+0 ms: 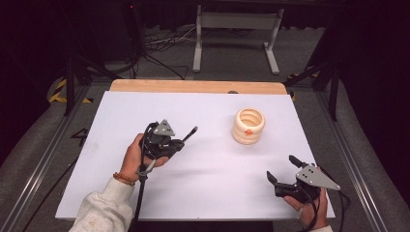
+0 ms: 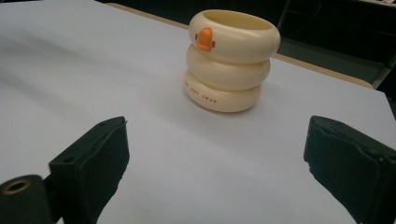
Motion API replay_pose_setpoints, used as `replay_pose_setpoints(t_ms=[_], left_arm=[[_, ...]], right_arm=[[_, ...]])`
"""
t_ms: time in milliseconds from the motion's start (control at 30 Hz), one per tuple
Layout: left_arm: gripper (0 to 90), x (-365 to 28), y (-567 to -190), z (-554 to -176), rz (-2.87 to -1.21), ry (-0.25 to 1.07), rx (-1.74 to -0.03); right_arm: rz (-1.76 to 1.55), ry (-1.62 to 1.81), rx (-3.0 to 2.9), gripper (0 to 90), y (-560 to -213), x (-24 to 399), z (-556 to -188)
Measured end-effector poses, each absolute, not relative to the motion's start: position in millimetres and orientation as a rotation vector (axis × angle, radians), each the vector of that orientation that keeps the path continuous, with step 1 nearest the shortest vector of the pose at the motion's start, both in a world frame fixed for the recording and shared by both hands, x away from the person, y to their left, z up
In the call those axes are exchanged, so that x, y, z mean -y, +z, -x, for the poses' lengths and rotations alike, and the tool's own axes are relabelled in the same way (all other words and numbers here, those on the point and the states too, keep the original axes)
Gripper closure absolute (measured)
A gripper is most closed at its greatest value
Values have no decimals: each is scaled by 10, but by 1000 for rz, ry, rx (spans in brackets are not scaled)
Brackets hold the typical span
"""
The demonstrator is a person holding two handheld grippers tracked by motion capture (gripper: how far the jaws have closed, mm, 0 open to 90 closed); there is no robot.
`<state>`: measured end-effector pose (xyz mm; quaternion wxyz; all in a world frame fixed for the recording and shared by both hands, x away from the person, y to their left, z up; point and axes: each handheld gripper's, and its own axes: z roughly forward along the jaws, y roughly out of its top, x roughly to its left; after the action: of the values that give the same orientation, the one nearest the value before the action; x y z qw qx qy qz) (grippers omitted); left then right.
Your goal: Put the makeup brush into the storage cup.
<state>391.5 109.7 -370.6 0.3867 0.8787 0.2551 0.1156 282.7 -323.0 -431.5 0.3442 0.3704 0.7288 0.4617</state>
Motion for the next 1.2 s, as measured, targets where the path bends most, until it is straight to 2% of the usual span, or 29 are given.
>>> replay_pose_setpoints(t_ms=[667,1200], left_arm=[[797,-1195,-3628,-3817,-1821,380,-515],[797,-934,-3620,-3955,-1709,346,-449]], right_arm=[[-932,1231,-1892,75,-4304,3219,-2810],[-933,1229,-1896,75,-4314,3212,-2816]])
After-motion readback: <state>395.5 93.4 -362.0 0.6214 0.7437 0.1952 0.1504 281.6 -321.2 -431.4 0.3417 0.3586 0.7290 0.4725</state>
